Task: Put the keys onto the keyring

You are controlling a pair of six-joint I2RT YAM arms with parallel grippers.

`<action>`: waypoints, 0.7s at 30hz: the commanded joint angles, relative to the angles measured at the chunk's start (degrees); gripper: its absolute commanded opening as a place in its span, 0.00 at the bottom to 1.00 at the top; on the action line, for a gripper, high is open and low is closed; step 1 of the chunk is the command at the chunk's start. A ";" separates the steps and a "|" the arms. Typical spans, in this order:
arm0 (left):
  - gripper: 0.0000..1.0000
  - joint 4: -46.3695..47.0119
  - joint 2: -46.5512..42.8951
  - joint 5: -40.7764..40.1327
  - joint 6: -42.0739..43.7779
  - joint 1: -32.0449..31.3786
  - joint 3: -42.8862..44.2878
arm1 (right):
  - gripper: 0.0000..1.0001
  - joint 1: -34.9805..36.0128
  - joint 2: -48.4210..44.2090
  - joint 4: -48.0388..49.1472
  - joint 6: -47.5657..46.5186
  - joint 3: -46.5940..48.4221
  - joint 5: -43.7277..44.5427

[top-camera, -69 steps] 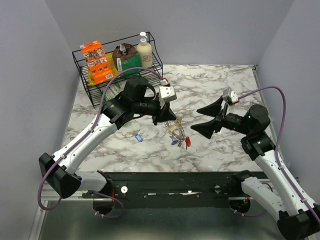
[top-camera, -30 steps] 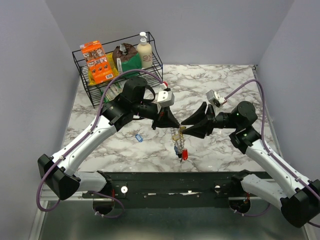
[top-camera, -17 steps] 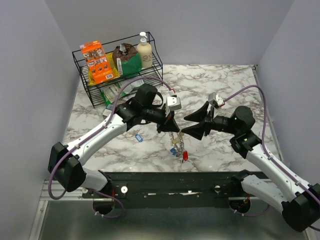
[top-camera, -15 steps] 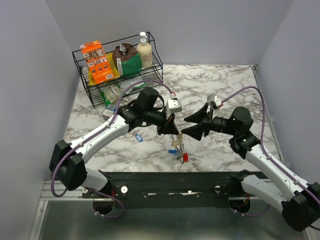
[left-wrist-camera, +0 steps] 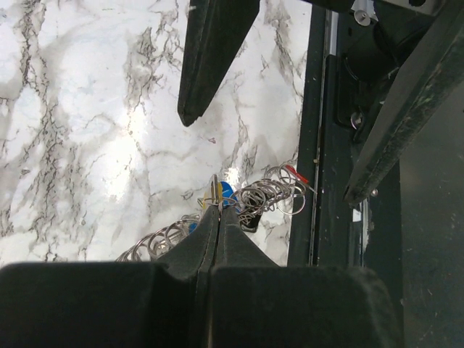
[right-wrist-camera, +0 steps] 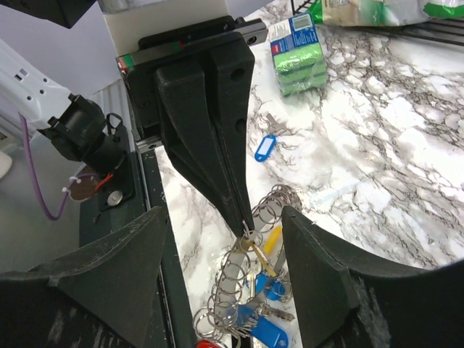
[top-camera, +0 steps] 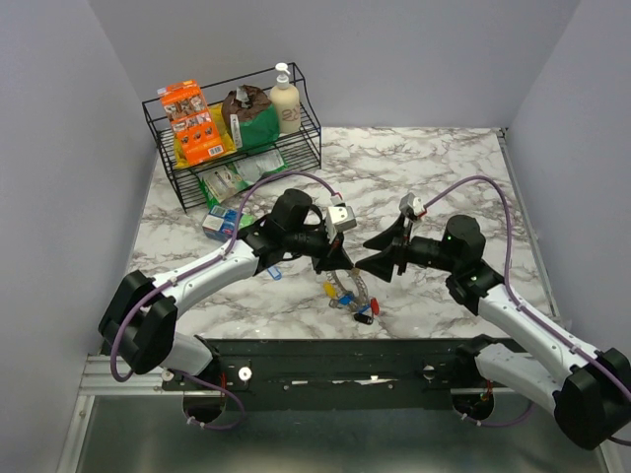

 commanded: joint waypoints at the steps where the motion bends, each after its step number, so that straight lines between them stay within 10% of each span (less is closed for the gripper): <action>1: 0.01 3.67 -0.84 -1.84 -0.29 -0.27 -1.37 | 0.73 0.24 1.57 1.75 -0.67 -0.92 0.96; 21: 0.00 0.33 -2.59 -1.41 1.91 -0.27 -2.25 | 0.76 0.24 9.92 10.36 0.04 -2.07 -3.34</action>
